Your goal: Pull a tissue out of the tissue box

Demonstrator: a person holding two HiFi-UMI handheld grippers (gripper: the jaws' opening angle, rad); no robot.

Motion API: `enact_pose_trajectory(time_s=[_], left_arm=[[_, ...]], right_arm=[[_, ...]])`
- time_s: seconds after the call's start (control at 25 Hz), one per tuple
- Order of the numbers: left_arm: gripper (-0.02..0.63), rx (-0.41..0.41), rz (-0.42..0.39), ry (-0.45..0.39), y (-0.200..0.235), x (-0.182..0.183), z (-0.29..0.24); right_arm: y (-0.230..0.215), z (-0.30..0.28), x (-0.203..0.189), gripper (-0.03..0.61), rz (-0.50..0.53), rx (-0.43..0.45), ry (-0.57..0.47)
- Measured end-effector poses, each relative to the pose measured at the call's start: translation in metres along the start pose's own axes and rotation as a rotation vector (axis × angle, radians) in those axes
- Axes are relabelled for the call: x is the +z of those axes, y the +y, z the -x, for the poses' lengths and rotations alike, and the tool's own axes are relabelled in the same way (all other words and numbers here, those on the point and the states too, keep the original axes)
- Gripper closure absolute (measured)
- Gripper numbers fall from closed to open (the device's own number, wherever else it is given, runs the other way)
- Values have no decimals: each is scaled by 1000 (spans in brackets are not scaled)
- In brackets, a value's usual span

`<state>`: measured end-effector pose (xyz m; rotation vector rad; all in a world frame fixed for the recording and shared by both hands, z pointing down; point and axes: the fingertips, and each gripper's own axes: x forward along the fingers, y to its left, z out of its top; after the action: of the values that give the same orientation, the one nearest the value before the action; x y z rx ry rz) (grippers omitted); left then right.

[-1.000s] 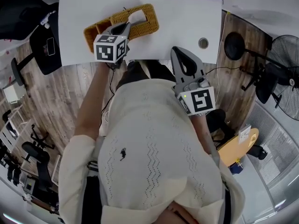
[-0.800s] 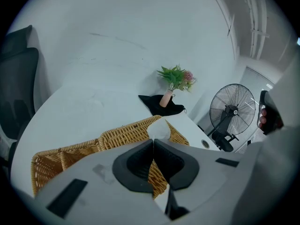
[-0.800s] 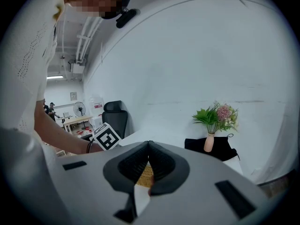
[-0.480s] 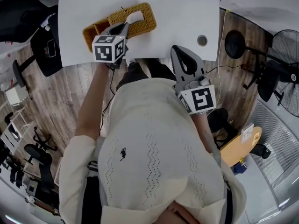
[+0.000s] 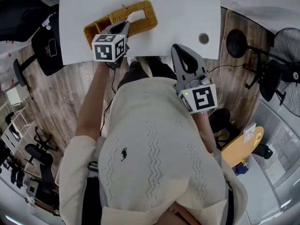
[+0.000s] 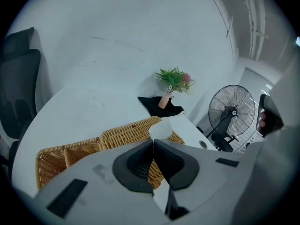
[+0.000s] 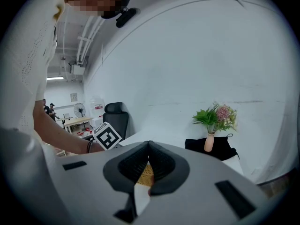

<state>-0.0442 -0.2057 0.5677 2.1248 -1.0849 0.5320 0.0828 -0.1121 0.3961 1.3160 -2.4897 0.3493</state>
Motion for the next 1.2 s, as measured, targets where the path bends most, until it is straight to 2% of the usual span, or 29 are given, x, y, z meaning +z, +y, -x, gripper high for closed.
enact_pose_trajectory(time_s=[1.2], left_arm=[[601, -8, 1, -5, -7, -2, 11]], right_arm=[[8, 5, 0, 577, -4, 3, -18]])
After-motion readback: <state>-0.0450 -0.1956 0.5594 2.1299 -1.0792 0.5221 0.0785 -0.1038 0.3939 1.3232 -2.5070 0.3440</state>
